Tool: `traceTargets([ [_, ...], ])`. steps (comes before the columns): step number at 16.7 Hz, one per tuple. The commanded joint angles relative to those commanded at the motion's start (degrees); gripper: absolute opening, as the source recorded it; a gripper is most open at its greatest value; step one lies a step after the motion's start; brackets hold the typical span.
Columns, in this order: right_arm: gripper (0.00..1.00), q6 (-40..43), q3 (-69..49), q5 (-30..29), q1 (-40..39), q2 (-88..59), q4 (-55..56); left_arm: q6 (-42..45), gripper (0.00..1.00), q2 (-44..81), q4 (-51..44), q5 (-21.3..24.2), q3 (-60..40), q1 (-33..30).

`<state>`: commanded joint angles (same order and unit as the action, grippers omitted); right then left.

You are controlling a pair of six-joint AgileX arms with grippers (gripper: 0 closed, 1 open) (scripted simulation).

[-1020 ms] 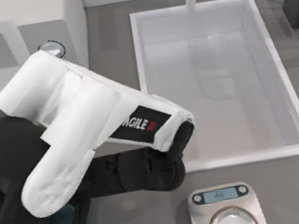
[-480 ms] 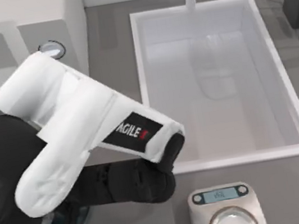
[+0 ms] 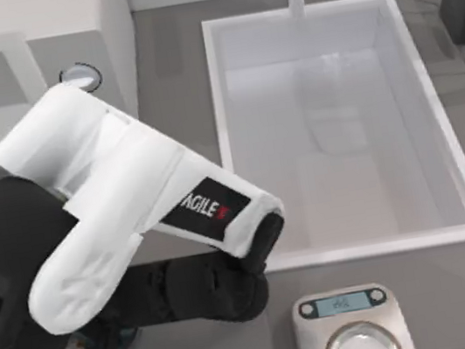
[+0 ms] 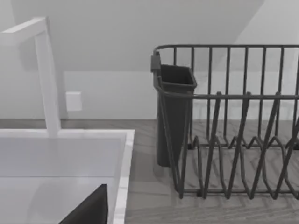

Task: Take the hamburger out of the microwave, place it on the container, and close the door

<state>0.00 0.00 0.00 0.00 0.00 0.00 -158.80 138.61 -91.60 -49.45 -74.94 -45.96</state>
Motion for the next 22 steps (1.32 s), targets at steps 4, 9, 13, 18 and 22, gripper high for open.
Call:
traceTargets([
  [4, 1.0, 0.0, 0.0, 0.0, 0.0, 0.0, 0.0, 0.0, 0.9, 0.0, 0.0, 0.0, 0.0, 0.0],
  [9, 1.0, 0.0, 0.0, 0.0, 0.0, 0.0, 0.0, 0.0, 1.0, 0.0, 0.0, 0.0, 0.0, 0.0],
  [13, 1.0, 0.0, 0.0, 0.0, 0.0, 0.0, 0.0, 0.0, 1.0, 0.0, 0.0, 0.0, 0.0, 0.0],
  [18, 1.0, 0.0, 0.0, 0.0, 0.0, 0.0, 0.0, 2.5, 1.0, -4.96, 2.22, 0.87, 2.84, 1.46],
  [22, 1.0, 0.0, 0.0, 0.0, 0.0, 0.0, 0.0, 15.38, 1.0, -17.58, 14.5, 5.89, 12.19, 5.97],
])
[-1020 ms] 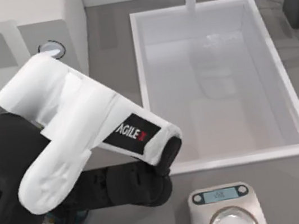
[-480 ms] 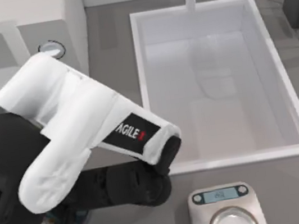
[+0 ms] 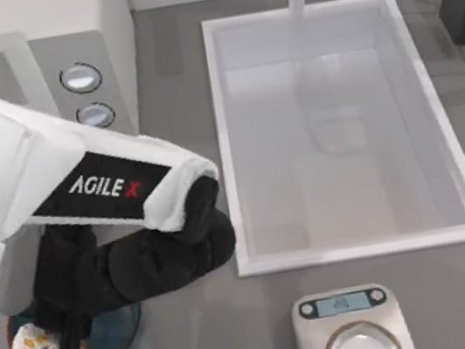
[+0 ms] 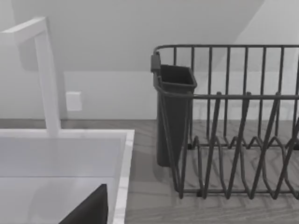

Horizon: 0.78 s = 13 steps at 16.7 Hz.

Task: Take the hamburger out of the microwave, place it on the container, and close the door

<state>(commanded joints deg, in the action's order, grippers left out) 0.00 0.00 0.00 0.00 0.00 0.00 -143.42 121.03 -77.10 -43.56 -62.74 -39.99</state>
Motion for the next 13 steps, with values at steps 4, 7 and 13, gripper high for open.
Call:
traceTargets([
  [4, 1.0, 0.0, 0.0, 0.0, 0.0, 0.0, 0.0, 22.53, 1.0, -21.07, 18.4, 7.54, 13.17, 6.79],
  [7, 1.0, 0.0, 0.0, 0.0, 0.0, 0.0, 0.0, 45.08, 1.0, -39.8, 33.2, 14.15, 23.98, 12.77],
  [13, 1.0, 0.0, 0.0, 0.0, 0.0, 0.0, 0.0, 94.38, 1.0, -77.99, 58.7, 27.99, 44.3, 25.44],
])
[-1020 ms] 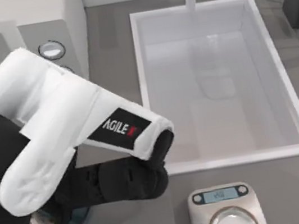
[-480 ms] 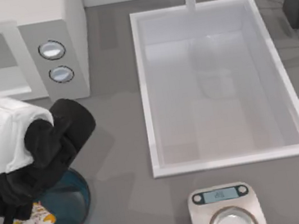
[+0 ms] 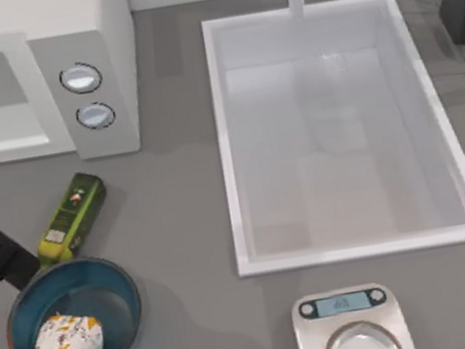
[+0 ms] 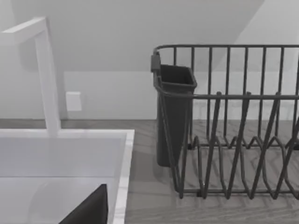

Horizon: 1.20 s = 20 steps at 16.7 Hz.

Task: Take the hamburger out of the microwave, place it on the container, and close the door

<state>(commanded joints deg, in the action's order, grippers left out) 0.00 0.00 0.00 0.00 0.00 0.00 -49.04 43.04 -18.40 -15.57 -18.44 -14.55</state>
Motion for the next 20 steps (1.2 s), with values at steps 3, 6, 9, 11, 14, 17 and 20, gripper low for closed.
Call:
traceTargets([
  [3, 1.0, 0.0, 0.0, 0.0, 0.0, 0.0, 0.0, 20.22, 1.0, -17.18, 9.08, 6.08, 7.93, 5.57],
  [6, 1.0, 0.0, 0.0, 0.0, 0.0, 0.0, 0.0, 35.13, 1.0, -30.7, 15.07, 10.91, 13.66, 10.07],
  [9, 1.0, 0.0, 0.0, 0.0, 0.0, 0.0, 0.0, 44.77, 1.0, -39.42, 17.81, 14.16, 17.13, 13.15],
  [11, 1.0, 0.0, 0.0, 0.0, 0.0, 0.0, 0.0, 48.16, 1.0, -42.35, 18.33, 15.29, 18.21, 14.26],
  [14, 1.0, 0.0, 0.0, 0.0, 0.0, 0.0, 0.0, 49.05, 1.0, -43.04, 18.4, 15.57, 18.45, 14.55],
  [17, 1.0, 0.0, 0.0, 0.0, 0.0, 0.0, 0.0, 49.05, 1.0, -43.04, 18.4, 15.57, 18.45, 14.55],
  [20, 1.0, 0.0, 0.0, 0.0, 0.0, 0.0, 0.0, 49.05, 0.77, -43.04, 18.4, 15.57, 18.45, 14.55],
])
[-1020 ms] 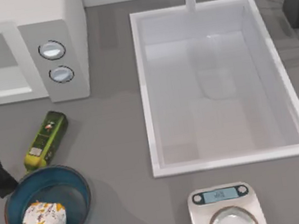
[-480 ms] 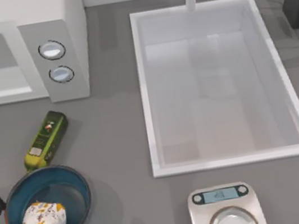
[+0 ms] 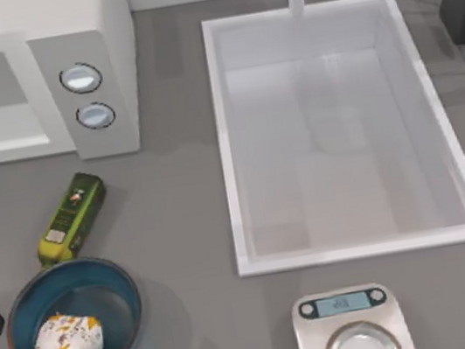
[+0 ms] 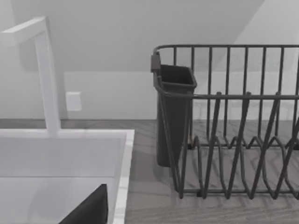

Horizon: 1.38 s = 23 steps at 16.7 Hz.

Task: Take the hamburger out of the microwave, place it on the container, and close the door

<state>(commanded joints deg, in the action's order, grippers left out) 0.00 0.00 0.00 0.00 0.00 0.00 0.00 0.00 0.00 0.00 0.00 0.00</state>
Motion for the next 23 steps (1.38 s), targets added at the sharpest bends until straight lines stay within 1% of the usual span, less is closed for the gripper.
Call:
traceTargets([
  [10, 1.0, 0.0, 0.0, 0.0, 0.0, 0.0, 0.0, 0.0, 0.02, 0.0, 0.0, 0.0, 0.0, 0.0],
  [11, 1.0, 0.0, 0.0, 0.0, 0.0, 0.0, 0.0, 0.0, 0.0, 0.0, 0.0, 0.0, 0.0, 0.0],
  [20, 1.0, 0.0, 0.0, 0.0, 0.0, 0.0, 0.0, 0.02, 0.0, 0.04, -0.02, 0.01, -0.04, 0.02],
  [23, 1.0, 0.0, 0.0, 0.0, 0.0, 0.0, 0.0, 3.28, 0.0, 3.69, -1.98, 1.91, -3.56, 3.61],
])
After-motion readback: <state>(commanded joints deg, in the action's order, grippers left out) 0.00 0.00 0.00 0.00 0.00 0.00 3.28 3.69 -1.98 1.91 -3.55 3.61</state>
